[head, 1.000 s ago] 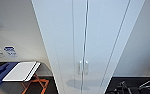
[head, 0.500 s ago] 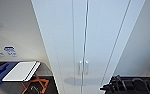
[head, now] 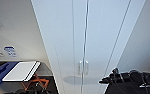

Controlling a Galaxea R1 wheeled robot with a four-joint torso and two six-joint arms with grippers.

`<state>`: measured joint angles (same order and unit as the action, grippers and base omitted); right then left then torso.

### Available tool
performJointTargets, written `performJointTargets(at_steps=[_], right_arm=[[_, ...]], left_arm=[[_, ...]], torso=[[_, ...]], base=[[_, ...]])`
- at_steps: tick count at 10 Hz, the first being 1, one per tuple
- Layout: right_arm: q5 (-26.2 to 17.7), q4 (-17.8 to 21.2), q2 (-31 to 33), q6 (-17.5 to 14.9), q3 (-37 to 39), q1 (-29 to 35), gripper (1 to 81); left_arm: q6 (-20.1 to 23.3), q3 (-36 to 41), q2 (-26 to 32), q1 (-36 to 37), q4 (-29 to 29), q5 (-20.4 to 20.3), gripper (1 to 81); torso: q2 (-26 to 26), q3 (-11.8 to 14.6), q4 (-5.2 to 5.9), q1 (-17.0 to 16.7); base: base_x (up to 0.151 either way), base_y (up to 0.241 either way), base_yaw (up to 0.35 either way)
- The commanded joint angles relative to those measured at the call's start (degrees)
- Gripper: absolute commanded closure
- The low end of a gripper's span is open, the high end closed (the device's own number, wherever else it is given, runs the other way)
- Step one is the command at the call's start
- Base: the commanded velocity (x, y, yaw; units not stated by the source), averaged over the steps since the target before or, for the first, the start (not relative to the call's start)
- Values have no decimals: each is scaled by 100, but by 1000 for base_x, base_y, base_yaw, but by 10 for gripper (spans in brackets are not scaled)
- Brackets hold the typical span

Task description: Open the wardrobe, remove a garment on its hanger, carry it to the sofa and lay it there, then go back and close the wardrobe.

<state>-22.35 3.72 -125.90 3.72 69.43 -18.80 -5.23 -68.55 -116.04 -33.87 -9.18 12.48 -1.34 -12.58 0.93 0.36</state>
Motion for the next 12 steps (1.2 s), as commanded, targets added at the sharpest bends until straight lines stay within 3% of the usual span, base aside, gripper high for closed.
performJointTargets(at_steps=[1, 6, 12], right_arm=[[-165, 24, -280, 15, 378, 899, 10], [-86, 50, -1062, 58, 1291, 996, 10], [55, 24, -1334, 243, 1624, 925, 10]], left_arm=[[-31, -98, -51, 841, 83, 88, 10], [-488, -880, -754, 1430, 83, 167, 10], [-655, -1723, -1922, 2090, 101, 448, 10]], torso=[[0, 0, 0, 0], [5, -2, 0, 5], [9, -5, 0, 11]], base=[[0, 0, 0], [0, 0, 0], [0, 0, 0]])
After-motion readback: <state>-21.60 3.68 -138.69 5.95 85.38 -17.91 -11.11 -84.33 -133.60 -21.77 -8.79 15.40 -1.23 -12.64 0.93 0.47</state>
